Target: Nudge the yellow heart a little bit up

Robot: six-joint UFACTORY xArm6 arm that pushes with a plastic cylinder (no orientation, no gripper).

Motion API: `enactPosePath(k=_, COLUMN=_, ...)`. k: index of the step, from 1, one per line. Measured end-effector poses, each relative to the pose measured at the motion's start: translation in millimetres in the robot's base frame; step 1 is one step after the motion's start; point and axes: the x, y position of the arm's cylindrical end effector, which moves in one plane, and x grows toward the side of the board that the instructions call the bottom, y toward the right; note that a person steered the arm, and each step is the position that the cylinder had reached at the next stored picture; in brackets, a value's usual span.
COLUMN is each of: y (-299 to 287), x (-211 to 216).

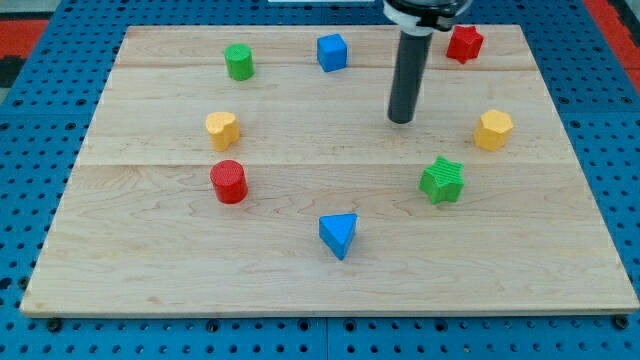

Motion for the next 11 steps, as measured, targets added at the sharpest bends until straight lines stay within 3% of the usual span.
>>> enactPosePath(k=1, y=-77, x=0)
enactPosePath(k=3, y=-89, x=2)
enactPosePath(k=4, y=-119, x=31)
enactPosePath(k=11, y=-196, x=53)
